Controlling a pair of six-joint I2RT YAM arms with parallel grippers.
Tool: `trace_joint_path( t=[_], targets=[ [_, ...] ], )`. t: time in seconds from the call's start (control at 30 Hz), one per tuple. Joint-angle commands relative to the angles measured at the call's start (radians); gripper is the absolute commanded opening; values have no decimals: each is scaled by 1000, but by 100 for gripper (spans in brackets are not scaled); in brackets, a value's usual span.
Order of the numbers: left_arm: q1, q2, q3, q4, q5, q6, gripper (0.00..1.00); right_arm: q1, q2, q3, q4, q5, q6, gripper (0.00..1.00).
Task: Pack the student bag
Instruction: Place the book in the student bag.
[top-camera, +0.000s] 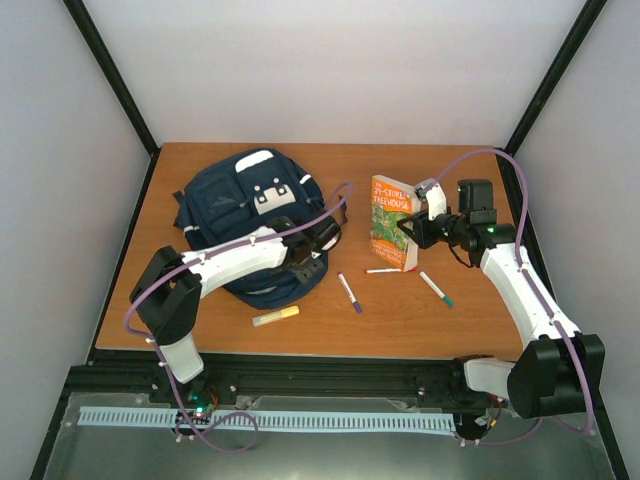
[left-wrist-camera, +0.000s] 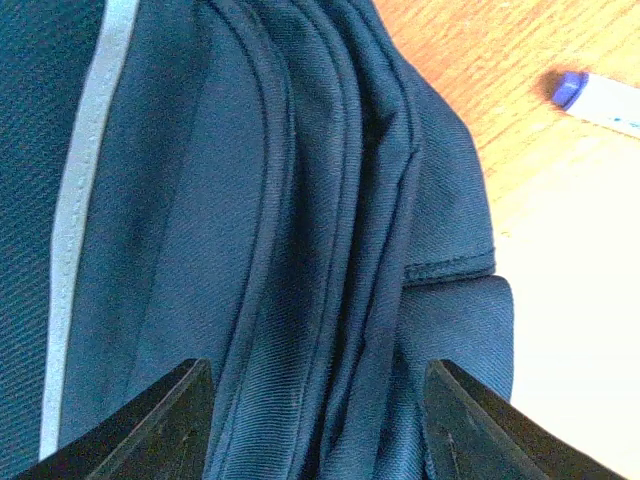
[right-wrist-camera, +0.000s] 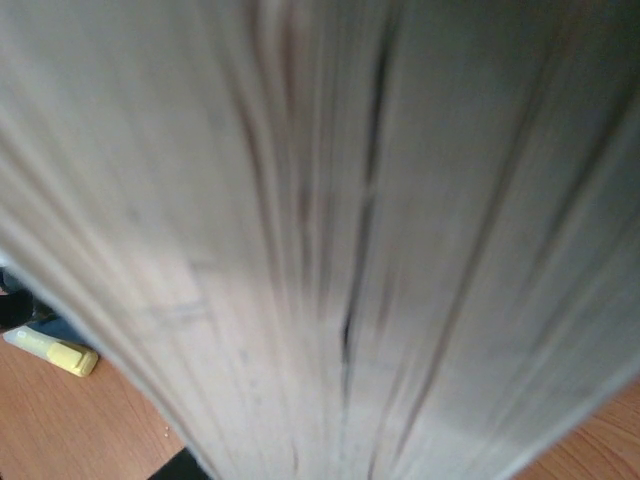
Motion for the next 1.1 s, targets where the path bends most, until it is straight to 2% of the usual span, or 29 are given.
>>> trace_joint_path(
  t=[0.0,0.17,0.43,0.5,0.57,0.8,1.07],
  targets=[
    [-17,17,43,-21,56,26,61,-6,0,5,57,-42,-15,3],
    [-21,47,42,-18,37,25,58,-6,2,5,56,-44,-17,3],
    [-21,113,56,-15,-24,14,41,-6,12,7,56,-45,-18,3],
    [-21,120,61,-14,-37,9,34,-6,14,7,54,-45,-18,3],
    [-21,117,61,-13,-63,-5,31,-6,14,5,56,-46,-17,3],
    [-21,109,62,-14,-120,-27,3,-5,24,4,58,-49,-14,3],
    [-21,-18,78,-22,-174,-35,1,-7,8,-6,73,-49,37,3]
  ],
)
